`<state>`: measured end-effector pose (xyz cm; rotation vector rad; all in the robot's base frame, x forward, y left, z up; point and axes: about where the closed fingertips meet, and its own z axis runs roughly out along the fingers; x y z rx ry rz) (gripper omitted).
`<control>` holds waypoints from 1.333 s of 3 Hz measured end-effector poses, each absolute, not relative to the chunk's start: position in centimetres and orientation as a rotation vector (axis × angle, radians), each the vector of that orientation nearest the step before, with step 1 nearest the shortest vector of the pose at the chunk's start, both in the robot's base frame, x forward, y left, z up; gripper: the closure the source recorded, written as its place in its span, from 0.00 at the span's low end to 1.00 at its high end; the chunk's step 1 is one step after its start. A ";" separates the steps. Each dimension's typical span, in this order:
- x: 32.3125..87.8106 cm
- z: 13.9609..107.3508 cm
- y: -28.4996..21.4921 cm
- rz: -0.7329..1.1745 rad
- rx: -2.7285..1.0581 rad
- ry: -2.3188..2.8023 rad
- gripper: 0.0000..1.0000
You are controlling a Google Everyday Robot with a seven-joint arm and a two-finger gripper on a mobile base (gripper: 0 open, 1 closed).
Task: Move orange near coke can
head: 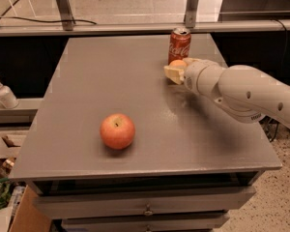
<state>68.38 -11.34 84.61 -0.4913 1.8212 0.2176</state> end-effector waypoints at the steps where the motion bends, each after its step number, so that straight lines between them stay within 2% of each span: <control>1: 69.2 84.2 -11.7 0.212 -0.474 1.818 1.00; 2: 69.7 83.9 -11.9 0.203 -0.454 1.821 0.82; 4: 70.1 84.3 -12.1 0.190 -0.443 1.814 0.36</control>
Offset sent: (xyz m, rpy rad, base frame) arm 0.0199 -0.0115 -0.0116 0.0152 -0.0022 -0.0606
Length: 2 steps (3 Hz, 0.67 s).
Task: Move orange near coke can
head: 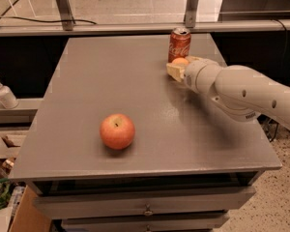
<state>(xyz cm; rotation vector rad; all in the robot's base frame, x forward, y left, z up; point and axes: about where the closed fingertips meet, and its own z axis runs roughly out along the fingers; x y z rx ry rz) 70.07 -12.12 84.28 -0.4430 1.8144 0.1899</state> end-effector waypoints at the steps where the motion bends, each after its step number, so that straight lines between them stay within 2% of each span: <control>1: 70.2 84.4 -12.1 0.188 -0.442 1.811 0.13; 2: 70.3 84.6 -12.0 0.187 -0.443 1.807 0.00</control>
Offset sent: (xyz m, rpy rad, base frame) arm 0.0038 -0.0031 0.0032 -0.0009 -0.0108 -0.0058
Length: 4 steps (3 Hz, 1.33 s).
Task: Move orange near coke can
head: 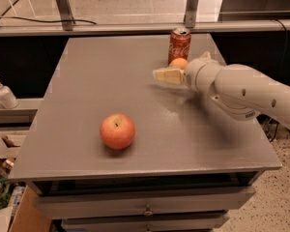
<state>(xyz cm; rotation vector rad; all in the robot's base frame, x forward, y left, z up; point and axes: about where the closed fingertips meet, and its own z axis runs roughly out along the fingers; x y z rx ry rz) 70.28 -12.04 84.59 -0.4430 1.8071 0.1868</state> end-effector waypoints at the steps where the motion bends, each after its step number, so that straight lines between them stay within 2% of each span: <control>1: 70.2 84.8 -12.1 0.187 -0.448 1.804 0.00; 4: 66.5 86.8 -14.1 0.303 -0.552 1.735 0.00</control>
Offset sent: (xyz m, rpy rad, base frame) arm -0.0204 -0.0146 0.0258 0.0240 -0.0480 0.0942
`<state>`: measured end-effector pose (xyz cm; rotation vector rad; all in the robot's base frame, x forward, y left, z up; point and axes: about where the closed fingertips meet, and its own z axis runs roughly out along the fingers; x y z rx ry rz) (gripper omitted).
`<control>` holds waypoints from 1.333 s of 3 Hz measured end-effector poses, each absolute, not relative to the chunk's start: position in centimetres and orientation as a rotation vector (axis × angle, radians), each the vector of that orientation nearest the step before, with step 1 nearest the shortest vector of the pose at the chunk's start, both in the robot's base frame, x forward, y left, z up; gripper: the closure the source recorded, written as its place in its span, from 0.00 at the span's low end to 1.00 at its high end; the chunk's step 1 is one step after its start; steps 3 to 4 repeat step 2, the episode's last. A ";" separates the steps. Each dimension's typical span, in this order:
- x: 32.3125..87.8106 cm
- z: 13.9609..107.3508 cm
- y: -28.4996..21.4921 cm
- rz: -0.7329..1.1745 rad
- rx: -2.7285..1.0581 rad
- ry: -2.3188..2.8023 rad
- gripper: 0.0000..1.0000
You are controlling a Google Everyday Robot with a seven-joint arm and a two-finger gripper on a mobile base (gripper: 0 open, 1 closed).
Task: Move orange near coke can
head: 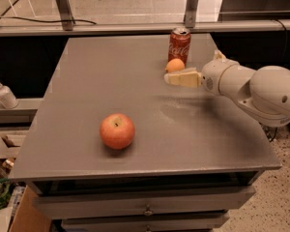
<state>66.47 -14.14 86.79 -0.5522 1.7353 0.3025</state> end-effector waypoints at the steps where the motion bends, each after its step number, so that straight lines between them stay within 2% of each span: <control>1: 62.7 86.7 -18.0 0.345 -0.525 1.710 0.00; 4: 62.7 86.7 -18.0 0.345 -0.526 1.710 0.00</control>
Offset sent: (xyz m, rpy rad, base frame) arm -0.0552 -0.0660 -0.0046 0.0890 -0.0237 -0.0378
